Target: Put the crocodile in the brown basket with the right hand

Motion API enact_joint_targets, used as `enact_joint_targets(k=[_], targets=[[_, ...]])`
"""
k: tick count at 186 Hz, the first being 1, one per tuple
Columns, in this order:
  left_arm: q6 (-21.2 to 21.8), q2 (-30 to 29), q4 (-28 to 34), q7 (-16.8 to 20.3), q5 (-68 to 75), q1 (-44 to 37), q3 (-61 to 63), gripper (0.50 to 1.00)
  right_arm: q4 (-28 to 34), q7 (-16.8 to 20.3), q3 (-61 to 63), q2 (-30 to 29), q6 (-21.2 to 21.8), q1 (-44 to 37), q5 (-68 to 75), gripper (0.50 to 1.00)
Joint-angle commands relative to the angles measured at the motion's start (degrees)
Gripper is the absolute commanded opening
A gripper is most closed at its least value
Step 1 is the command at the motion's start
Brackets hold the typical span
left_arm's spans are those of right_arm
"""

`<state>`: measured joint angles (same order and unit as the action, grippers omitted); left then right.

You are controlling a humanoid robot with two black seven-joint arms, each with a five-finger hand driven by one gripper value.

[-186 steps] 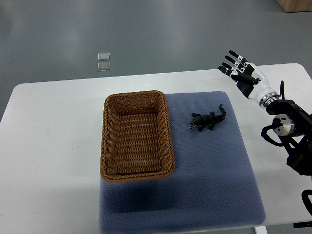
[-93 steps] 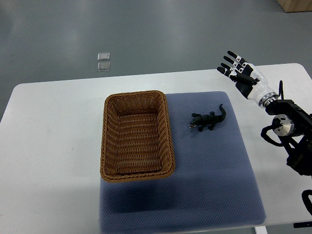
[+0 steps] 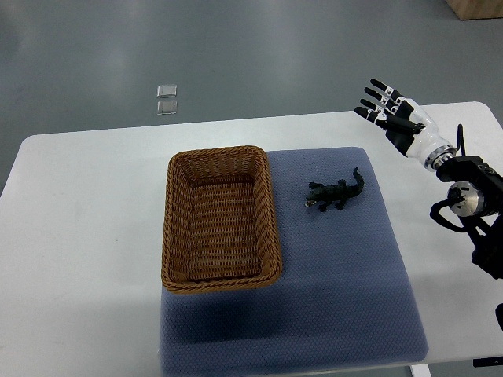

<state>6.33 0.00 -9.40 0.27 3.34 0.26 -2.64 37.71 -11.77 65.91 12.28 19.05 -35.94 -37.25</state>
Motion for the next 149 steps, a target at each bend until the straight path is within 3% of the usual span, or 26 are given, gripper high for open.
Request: enact_joint_targets(k=[1,89,116,149], targets=[[0.00,0.00,0.00,0.00,0.00,0.00,0.00,1.000,0.08,-0.01,-0.69,0.02,0.02,-0.45,-0.02,0.928],[0.00,0.00,0.00,0.00,0.00,0.00,0.00,1.000,0.61,-0.89,-1.83,0.11,1.16,-0.53,-4.32,0.926],[0.00,0.00,0.00,0.00,0.00,0.00,0.00,1.000,0.61,-1.41,-4.03,2.48,1.78,-0.97,-7.31,0.926],[0.00,0.00,0.00,0.00,0.00,0.00,0.00,1.000,0.96,-6.86,-15.63,8.63,1.87,-5.19,-12.32,0.926]])
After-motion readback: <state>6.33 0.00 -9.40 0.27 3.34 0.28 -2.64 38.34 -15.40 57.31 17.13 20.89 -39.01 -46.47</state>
